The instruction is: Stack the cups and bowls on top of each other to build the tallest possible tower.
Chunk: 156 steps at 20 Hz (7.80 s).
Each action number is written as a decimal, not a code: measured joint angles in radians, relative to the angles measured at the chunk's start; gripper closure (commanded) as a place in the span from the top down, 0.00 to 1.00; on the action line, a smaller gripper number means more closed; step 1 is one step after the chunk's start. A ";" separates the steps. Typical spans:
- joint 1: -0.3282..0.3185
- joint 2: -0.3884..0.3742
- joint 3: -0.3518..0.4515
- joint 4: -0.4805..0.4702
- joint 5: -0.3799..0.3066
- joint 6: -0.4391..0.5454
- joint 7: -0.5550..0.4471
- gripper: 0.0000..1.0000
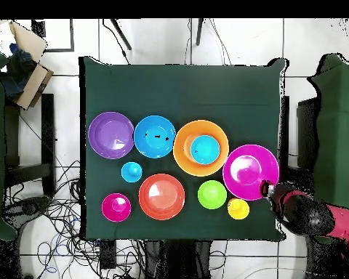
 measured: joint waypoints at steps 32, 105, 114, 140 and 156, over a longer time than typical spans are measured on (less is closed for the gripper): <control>-0.093 0.173 0.060 -0.116 -0.001 0.050 -0.314 0.00; -0.069 0.113 0.028 -0.107 -0.011 0.049 -0.314 1.00; -0.067 0.172 0.028 -0.136 -0.038 0.049 -0.314 1.00; -0.064 0.159 0.049 -0.129 -0.047 0.049 -0.314 0.00; -0.032 -0.282 0.052 0.004 0.170 0.215 -0.314 0.00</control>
